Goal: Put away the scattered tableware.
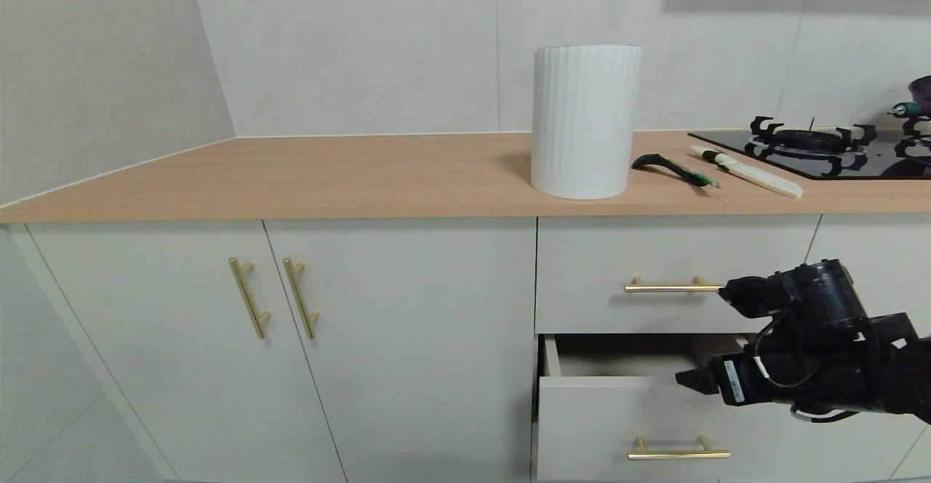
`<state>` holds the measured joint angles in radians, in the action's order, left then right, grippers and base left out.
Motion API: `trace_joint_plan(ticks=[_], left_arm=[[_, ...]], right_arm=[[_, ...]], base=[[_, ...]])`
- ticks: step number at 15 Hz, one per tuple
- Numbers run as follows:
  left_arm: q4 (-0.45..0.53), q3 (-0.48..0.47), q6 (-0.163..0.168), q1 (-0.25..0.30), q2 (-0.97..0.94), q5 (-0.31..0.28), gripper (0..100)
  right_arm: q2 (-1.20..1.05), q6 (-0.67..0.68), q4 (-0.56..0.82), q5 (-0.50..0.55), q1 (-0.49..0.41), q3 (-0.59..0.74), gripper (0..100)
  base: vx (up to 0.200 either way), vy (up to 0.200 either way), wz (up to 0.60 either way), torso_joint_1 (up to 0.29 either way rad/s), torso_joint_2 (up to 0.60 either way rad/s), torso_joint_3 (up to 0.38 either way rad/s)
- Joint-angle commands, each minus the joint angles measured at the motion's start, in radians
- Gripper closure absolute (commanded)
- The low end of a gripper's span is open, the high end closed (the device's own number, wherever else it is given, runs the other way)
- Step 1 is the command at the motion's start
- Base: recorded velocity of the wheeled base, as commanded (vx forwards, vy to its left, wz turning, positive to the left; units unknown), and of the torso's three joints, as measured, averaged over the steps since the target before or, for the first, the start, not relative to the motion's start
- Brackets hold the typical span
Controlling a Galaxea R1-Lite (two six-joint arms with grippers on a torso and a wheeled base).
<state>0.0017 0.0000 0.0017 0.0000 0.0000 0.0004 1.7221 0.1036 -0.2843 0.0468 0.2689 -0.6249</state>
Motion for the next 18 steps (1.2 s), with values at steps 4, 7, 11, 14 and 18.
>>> trace_joint_plan(ticks=[4,7,11,14,18], left_arm=[[0.000,0.000,0.000,0.000,0.000,0.000,0],[0.000,0.000,0.000,0.000,0.000,0.000,0],[0.000,0.000,0.000,0.000,0.000,0.000,0],[0.000,0.000,0.000,0.000,0.000,0.001,0],[0.000,0.000,0.000,0.000,0.000,0.000,0]], right_arm=[[0.159,0.042,-0.188,0.018,0.027,0.002,0],[0.277,0.061,-0.337,0.061,0.026,0.025,0],[0.389,0.062,-0.521,0.088,0.027,0.047,0],[0.401,0.064,-0.530,0.108,0.027,0.047,0],[0.370,0.057,-0.518,0.104,0.027,0.067,0]], base=[[0.000,0.000,0.00,0.000,0.00,0.000],[0.000,0.000,0.00,0.000,0.00,0.000],[0.000,0.000,0.00,0.000,0.00,0.000],[0.000,0.000,0.00,0.000,0.00,0.000],[0.000,0.000,0.00,0.000,0.00,0.000]])
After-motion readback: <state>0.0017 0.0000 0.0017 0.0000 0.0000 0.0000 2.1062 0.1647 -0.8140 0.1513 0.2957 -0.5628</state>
